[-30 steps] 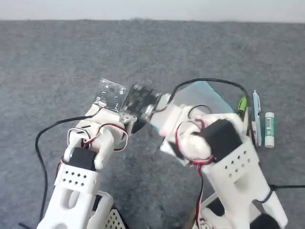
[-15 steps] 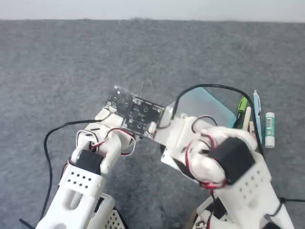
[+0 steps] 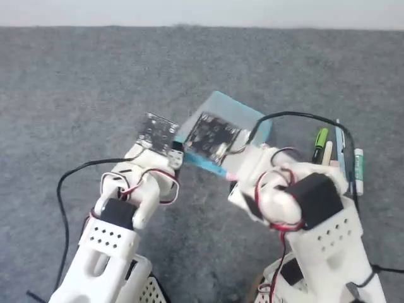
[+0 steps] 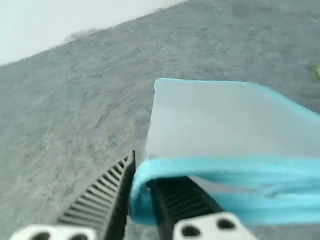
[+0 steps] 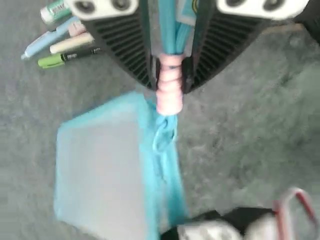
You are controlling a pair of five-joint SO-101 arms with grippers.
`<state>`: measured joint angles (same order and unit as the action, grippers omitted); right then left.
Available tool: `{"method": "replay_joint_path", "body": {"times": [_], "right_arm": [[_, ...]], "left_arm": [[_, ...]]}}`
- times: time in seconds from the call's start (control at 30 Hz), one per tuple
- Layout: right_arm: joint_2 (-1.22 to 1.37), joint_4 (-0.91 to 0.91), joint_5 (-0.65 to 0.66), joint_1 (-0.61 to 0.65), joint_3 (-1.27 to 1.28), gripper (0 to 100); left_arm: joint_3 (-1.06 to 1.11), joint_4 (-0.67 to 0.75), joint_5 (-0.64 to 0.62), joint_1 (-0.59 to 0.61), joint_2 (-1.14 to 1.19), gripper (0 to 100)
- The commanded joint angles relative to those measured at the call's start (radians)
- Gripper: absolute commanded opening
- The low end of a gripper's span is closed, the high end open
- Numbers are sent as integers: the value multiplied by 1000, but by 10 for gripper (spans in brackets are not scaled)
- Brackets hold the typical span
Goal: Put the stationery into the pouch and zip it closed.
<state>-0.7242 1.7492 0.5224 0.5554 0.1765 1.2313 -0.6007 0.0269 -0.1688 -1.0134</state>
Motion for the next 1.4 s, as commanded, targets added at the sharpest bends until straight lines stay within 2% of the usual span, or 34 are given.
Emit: {"method": "replay_joint_path", "body": {"times": [0.0, 0.13, 0.23, 0.47, 0.7, 0.97, 1.17, 1.27, 1.37], "right_arm": [[42, -31, -52, -120, -11, 7], [143, -87, -107, -220, -11, 7], [203, -122, -137, -272, -12, 7], [231, -177, -133, -369, -23, 7], [237, -166, -132, -381, -91, 7], [239, -170, -130, -432, -91, 7], [231, -124, -97, -400, -91, 11], [225, -71, -101, -352, -97, 63], [228, -7, -104, -346, -112, 179]], "left_arm": [[-31, 32, -38, 81, 14, 12], [-18, 26, -46, 92, 15, 12], [-10, 26, -100, 94, 15, 12], [-8, 9, -172, 95, 17, 12], [-8, 11, -178, 144, 17, 12], [-7, 8, -176, 143, 17, 12], [-5, 8, -175, 135, 17, 12], [5, 12, -173, 133, 17, 12], [10, 12, -173, 133, 17, 12]]}}
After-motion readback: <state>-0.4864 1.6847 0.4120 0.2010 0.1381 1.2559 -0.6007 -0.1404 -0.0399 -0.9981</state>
